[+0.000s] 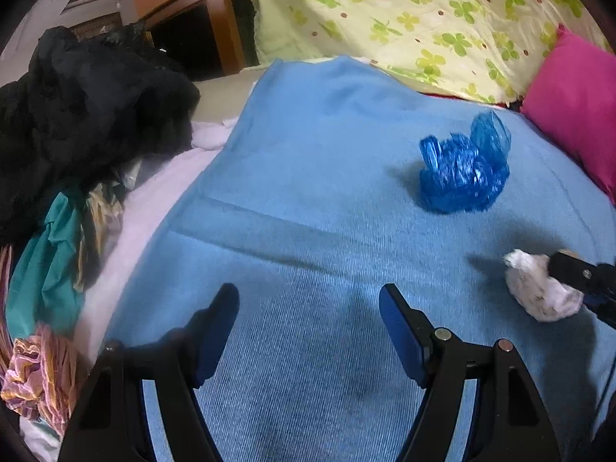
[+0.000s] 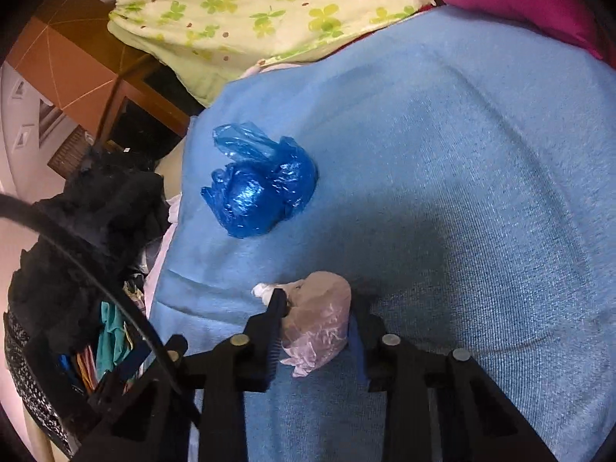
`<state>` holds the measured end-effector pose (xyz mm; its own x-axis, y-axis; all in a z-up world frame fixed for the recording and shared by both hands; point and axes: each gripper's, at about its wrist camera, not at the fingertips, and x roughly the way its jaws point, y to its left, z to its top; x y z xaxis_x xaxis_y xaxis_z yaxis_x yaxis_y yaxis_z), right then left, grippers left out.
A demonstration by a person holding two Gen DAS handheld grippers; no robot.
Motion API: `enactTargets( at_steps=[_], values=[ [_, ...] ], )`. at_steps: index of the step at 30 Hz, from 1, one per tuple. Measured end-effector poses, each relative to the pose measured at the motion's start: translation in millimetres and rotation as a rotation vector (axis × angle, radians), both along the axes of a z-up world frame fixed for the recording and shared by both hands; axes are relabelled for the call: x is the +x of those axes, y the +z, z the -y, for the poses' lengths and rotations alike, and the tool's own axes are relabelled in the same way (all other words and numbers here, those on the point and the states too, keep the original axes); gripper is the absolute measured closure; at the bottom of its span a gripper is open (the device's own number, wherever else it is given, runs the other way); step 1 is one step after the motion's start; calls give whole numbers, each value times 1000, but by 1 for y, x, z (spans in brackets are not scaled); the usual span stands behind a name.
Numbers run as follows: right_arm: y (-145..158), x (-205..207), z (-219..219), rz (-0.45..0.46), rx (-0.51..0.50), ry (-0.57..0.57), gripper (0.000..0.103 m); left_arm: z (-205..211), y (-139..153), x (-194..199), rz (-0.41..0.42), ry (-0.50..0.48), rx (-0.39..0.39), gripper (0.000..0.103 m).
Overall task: Collect trash
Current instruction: 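Grasp the white tissue with the right tool while the left tool grasps the blue bag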
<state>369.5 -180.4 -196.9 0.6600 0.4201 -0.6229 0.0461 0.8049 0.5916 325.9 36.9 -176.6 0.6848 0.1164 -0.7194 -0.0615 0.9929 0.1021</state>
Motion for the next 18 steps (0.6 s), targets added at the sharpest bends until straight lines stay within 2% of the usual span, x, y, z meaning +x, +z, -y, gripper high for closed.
enactTargets(
  at_steps=[3,8,10,14,18],
  values=[
    [9,-10,8,24,-11,-23,72,4,5,7,24,-12,-20,27],
    [25,-32,29,64,-86,-73,72,23,15,21,69,-65,-64,27],
    [26,-37,36,64,-113,-85,72,33,18,29,80,-88,-72,27],
    [25,-48,44,51,-144,-89,72,50,21,50,86,-121,-139,27],
    [21,-56,53,30,-139,-85,72,69,20,74,77,-158,-168,27]
  ],
)
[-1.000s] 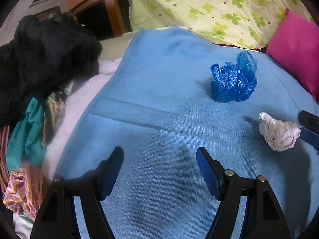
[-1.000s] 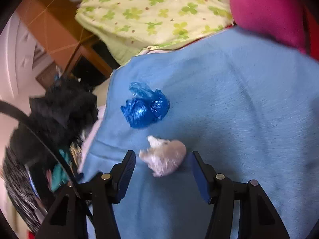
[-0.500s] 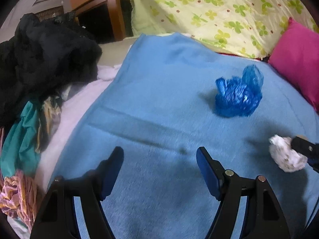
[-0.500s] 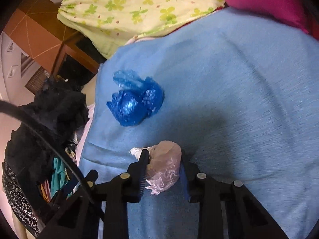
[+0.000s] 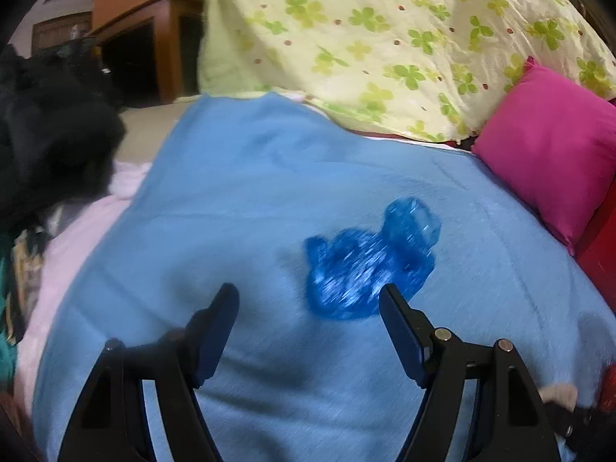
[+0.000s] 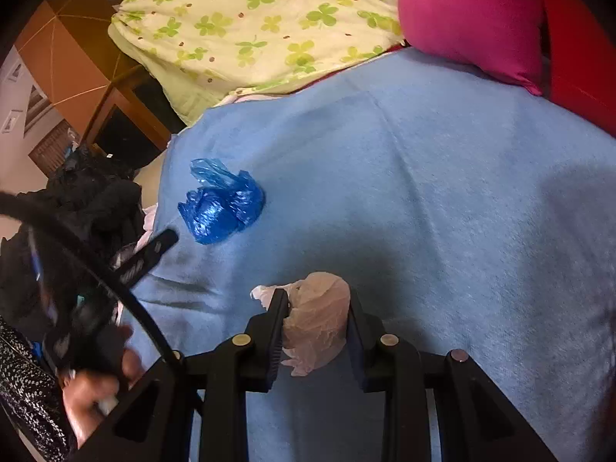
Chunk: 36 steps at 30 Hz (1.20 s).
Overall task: Collect trash
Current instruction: 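Grasp the white tissue with the right tool while the left tool grasps the blue bag, then lift the blue bag and white tissue toward the red wastebasket with both tools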
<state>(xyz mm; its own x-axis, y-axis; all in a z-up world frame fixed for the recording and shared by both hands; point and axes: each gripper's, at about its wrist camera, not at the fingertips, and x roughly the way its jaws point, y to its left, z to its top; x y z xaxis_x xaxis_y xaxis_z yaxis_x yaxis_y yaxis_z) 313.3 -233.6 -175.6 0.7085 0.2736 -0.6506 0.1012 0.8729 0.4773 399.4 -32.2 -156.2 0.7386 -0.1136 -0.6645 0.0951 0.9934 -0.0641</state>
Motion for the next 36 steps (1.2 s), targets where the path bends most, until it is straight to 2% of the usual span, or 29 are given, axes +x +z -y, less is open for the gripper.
enactTargets(
  at_steps=[5,9,11,12,14,18,25,30,36],
  values=[
    [-3,-6,13,-11,-18,-14,72,14,-4,26,-37,-42,-93,27],
    [-6,-8,23,-15,-24,-19,72,21,-14,41,-71,-50,-129,27],
    [-9,-8,23,-24,-29,-17,72,18,-23,46,-103,-44,-187,28],
    [-11,-8,23,-26,-28,-14,72,16,-29,48,-121,-44,-242,42],
    [-11,-9,23,-25,-33,-10,72,16,-32,48,-123,-37,-272,42],
    [-8,-12,22,-14,-44,-8,72,23,-24,39,-95,-44,-241,47],
    [6,-20,19,37,-77,-27,72,10,7,11,-39,-4,-227,48],
    [17,-27,21,65,-52,-44,72,9,39,-36,63,16,-110,48],
    [28,-37,13,93,-51,-47,72,16,57,-77,96,7,19,48]
  ],
)
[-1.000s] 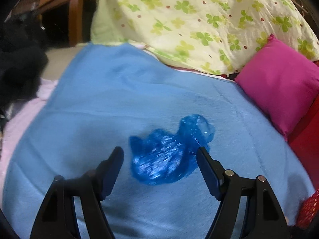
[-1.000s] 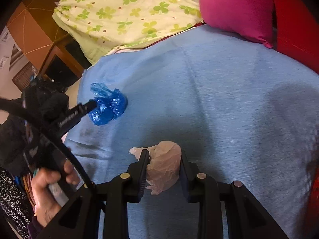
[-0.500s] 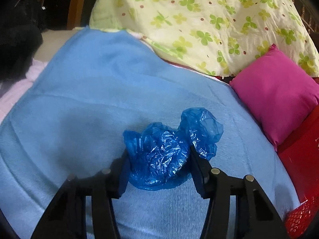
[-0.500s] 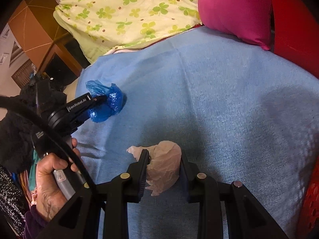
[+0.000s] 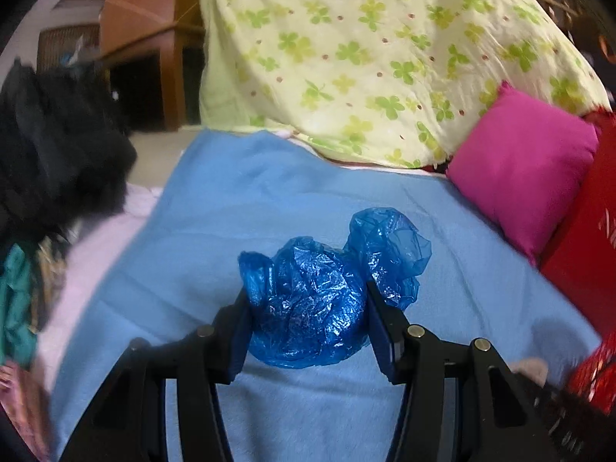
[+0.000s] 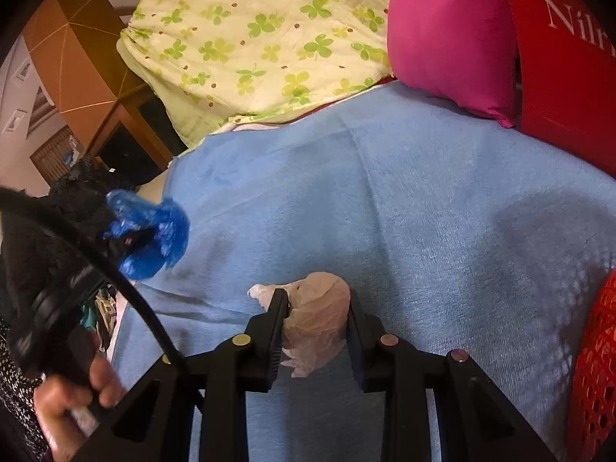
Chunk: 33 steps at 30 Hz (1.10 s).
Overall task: Collect trash
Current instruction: 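Lift the blue bag and white tissue toward the red wastebasket with both tools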
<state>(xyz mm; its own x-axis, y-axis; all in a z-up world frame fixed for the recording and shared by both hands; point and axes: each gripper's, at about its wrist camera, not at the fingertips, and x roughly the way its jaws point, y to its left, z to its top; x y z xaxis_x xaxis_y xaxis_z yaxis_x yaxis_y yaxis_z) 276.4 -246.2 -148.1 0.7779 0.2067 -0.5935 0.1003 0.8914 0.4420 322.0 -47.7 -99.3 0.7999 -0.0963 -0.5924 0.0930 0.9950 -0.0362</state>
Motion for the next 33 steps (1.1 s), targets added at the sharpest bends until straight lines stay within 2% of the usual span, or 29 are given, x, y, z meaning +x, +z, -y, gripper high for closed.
enactTargets(
  at_steps=[5,10,15,19,28,33],
  values=[
    [10,-11,-6,38,-31,-11,72,-6,8,-38,56,33,73,47],
    [19,-22,-8,74,-54,-21,72,-5,4,-66,47,26,93,47],
    [26,-30,-7,100,-44,-27,72,4,8,-91,85,7,126,47],
    [34,-41,-9,134,-51,-21,72,11,16,-105,116,-14,121,47],
    [54,-76,-9,225,-127,-38,72,32,24,-125,177,-44,189,47],
    [59,-89,-1,246,-135,-51,72,39,28,-129,191,-58,196,47]
  ],
)
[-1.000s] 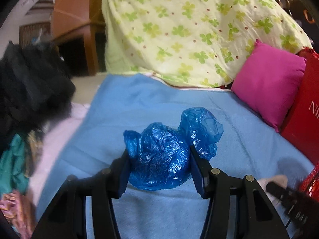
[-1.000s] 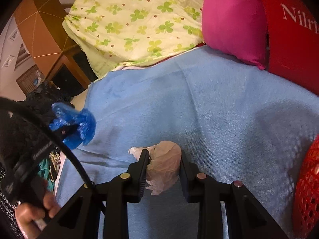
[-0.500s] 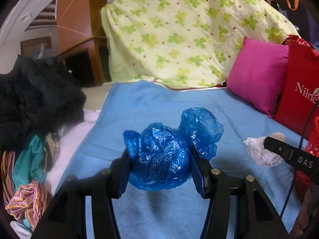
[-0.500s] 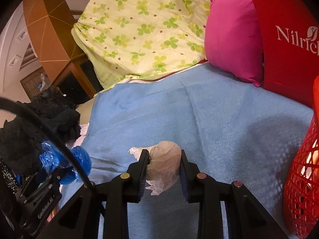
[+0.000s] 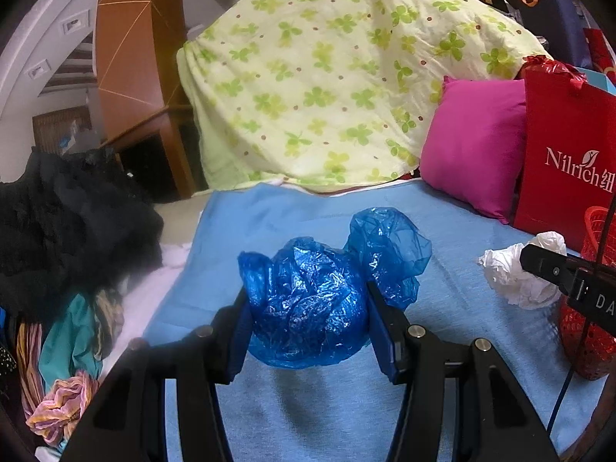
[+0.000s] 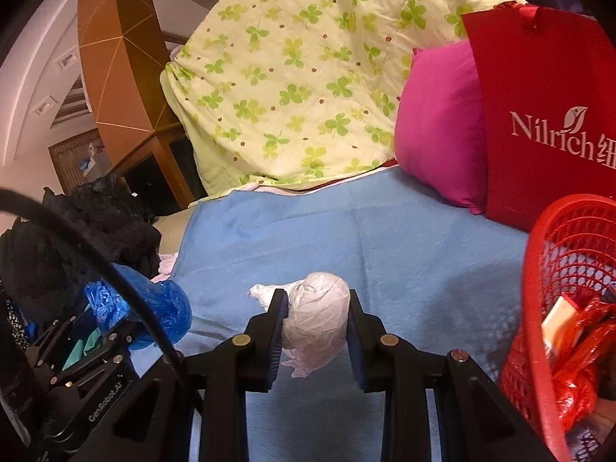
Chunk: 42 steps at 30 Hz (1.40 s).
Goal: Collect trash
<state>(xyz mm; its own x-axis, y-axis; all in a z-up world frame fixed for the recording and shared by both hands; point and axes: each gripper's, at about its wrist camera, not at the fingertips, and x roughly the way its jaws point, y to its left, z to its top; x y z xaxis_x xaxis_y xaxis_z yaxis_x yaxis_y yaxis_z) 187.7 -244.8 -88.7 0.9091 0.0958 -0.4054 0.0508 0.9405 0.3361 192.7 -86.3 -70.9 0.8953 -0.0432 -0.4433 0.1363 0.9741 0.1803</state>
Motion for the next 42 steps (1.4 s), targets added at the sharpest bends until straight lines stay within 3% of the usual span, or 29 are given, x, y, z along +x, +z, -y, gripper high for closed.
enactTargets(
  at_steps=[42],
  values=[
    [5,-20,21,23,-23,-31,72,11,2,-9,-10,-27,32,47]
  ],
)
